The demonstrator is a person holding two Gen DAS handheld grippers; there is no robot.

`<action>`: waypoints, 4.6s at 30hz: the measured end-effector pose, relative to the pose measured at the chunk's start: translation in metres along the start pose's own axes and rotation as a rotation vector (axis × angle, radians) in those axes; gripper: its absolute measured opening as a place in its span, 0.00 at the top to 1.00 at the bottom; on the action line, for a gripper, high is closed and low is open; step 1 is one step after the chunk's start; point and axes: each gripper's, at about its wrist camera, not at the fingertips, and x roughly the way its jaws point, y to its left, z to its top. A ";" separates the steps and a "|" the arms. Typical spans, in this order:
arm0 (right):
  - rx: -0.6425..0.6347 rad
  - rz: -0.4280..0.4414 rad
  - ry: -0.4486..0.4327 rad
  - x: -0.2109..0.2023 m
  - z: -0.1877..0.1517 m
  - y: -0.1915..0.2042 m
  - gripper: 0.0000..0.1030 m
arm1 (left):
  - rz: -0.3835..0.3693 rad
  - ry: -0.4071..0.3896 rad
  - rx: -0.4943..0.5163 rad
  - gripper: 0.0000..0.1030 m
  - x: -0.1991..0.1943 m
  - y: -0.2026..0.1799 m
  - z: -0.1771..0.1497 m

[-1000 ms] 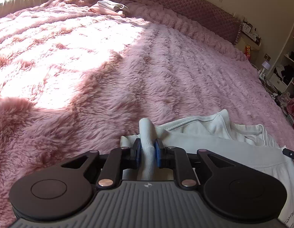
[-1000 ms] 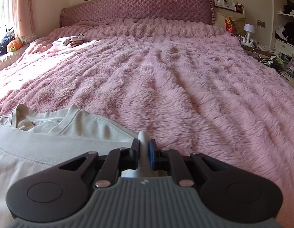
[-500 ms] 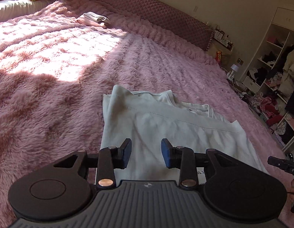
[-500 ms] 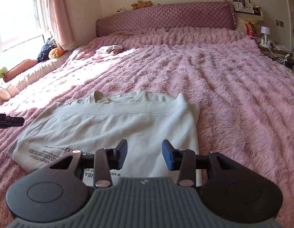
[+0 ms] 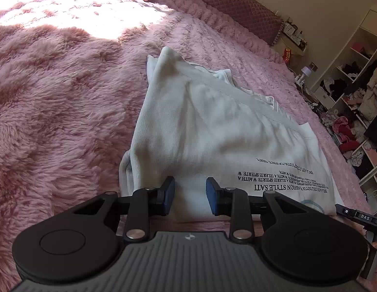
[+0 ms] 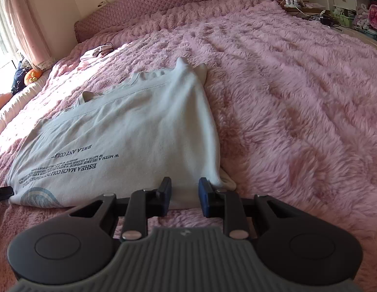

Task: Fold small clothes
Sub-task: 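Move both grippers to the sweatshirt edge and grasp it, then lift and flip the folded sweatshirt over with both grippers, then open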

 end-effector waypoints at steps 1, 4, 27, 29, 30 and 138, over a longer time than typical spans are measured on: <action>-0.012 -0.013 0.006 -0.001 0.001 0.002 0.82 | -0.013 0.003 -0.028 0.65 -0.001 0.003 0.000; -0.021 -0.049 0.004 -0.014 0.010 0.015 0.69 | -0.037 -0.003 -0.070 0.60 -0.014 0.004 0.002; -0.729 0.117 -0.098 -0.023 -0.076 0.328 0.48 | -0.183 -0.060 -0.337 0.34 -0.015 0.086 0.056; -0.865 0.075 -0.131 -0.005 -0.093 0.351 0.48 | -0.196 -0.041 -0.354 0.34 -0.002 0.092 0.059; -0.925 0.056 -0.147 0.002 -0.100 0.359 0.49 | -0.204 -0.030 -0.361 0.34 0.003 0.094 0.060; -0.314 -0.438 -0.300 -0.034 -0.024 0.039 0.77 | -0.268 0.074 0.318 0.52 0.148 -0.283 0.081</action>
